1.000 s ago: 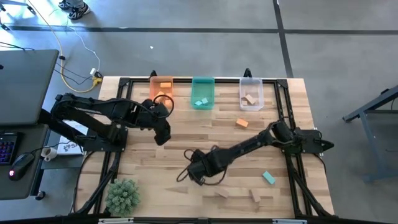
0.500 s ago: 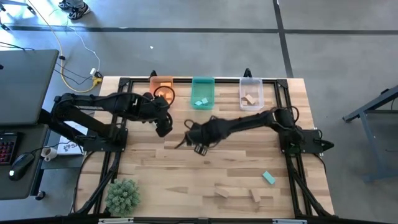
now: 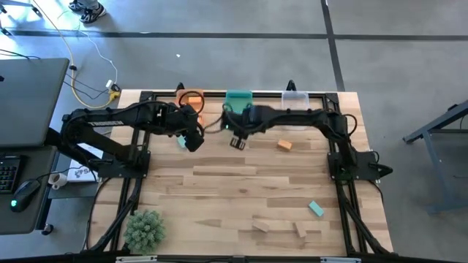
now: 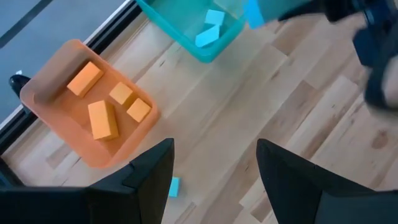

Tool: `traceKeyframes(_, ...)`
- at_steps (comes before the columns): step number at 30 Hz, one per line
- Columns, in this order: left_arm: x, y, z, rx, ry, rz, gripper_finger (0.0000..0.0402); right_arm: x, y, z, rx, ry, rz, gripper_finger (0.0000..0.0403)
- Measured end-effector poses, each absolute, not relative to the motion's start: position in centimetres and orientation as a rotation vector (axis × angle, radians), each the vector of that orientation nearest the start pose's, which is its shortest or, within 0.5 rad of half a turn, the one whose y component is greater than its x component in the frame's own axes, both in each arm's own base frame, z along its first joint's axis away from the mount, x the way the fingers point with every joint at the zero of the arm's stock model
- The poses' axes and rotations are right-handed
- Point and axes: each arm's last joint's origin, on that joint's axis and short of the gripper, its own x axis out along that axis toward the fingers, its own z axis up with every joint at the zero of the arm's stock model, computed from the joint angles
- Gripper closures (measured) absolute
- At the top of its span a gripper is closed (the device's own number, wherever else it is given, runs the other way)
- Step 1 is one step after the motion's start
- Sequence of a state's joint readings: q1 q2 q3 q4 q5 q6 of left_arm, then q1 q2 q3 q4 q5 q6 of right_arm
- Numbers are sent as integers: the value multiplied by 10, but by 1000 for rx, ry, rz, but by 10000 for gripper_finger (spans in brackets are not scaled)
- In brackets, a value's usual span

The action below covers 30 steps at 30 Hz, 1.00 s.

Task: Sort & place blocks by color
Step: Put the blue block into the green bin

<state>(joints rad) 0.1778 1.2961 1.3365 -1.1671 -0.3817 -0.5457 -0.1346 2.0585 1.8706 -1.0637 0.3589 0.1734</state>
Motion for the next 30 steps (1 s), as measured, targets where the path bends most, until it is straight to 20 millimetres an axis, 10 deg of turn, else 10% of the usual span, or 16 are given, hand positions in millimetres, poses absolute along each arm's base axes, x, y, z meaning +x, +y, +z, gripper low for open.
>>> traceKeyframes(19,222,68,342,-473,916,895,188,399,-192,267,295,1009,-568,299)
traceKeyframes(30,222,69,342,-504,901,916,188,388,-216,231,362,979,-557,293)
